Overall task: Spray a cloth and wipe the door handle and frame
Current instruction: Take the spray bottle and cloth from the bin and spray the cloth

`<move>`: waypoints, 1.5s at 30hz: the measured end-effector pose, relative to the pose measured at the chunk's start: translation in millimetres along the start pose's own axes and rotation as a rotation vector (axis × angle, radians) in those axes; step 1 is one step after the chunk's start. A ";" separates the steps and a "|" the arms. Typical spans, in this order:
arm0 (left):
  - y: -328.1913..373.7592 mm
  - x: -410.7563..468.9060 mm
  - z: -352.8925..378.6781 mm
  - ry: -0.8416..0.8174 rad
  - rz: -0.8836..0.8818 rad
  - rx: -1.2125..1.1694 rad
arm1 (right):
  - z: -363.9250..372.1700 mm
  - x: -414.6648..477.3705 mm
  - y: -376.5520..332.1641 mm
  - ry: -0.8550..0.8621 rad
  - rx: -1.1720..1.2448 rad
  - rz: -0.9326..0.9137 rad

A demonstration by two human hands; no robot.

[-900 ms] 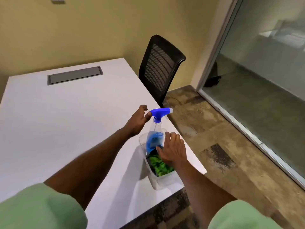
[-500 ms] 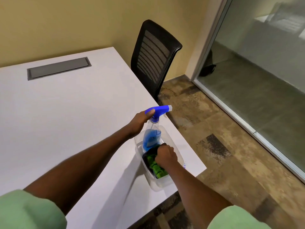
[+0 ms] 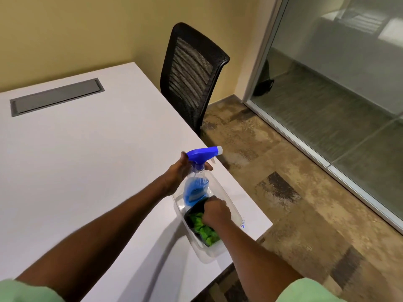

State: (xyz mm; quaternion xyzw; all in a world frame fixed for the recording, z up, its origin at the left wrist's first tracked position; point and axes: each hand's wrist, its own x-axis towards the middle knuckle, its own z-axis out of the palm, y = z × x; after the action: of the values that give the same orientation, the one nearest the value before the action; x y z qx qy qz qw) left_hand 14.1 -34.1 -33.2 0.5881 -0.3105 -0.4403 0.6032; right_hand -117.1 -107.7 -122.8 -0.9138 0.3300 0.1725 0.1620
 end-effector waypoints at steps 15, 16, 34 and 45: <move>-7.5 15.6 24.5 0.161 0.102 0.122 | 0.8 -1.5 -11.8 -0.153 0.015 0.175; -2.5 17.6 18.3 0.056 0.082 0.091 | -2.6 -0.3 -12.9 -0.188 0.053 0.196; 6.2 22.6 35.7 0.368 0.029 0.156 | -50.7 -8.8 12.8 -0.244 0.639 0.250; -7.8 19.2 16.4 -0.089 0.155 0.073 | -86.8 -35.7 59.2 -0.122 1.188 0.295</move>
State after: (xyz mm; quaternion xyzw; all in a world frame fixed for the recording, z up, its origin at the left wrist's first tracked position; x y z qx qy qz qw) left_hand 6.2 -57.9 -41.7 0.5638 -0.3974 -0.4066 0.5990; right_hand -163.9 -167.0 -41.4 -0.6004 0.4829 0.0318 0.6367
